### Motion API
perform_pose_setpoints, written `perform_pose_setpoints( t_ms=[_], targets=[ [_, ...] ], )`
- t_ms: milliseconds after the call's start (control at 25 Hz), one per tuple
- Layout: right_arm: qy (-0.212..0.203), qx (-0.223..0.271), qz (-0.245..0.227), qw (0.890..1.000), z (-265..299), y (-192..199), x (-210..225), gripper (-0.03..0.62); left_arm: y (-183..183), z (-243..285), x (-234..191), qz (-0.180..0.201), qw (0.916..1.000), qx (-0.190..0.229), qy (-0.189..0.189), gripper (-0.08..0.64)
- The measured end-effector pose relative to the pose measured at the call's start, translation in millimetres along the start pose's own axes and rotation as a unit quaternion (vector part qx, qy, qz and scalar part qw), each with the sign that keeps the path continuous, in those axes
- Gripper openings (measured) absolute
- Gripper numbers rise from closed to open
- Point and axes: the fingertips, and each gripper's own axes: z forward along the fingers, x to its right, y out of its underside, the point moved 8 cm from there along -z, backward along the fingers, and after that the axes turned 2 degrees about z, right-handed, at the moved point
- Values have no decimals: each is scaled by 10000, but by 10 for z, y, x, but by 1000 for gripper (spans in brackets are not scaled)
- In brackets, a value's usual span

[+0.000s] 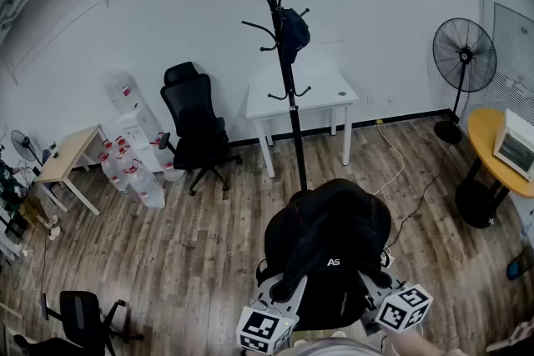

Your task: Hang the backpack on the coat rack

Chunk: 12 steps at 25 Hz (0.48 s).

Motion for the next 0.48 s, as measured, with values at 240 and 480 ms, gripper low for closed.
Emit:
perform_pose_setpoints(
  t_ms=[240,480],
  targets=[
    [-43,-23,14,10000,-4,22,38,32,26,16,26,12,10000,-7,-28,31],
    [-34,30,62,10000,-24,-38,119,32,-41,99,63,48,10000,-28,0,31]
  ],
)
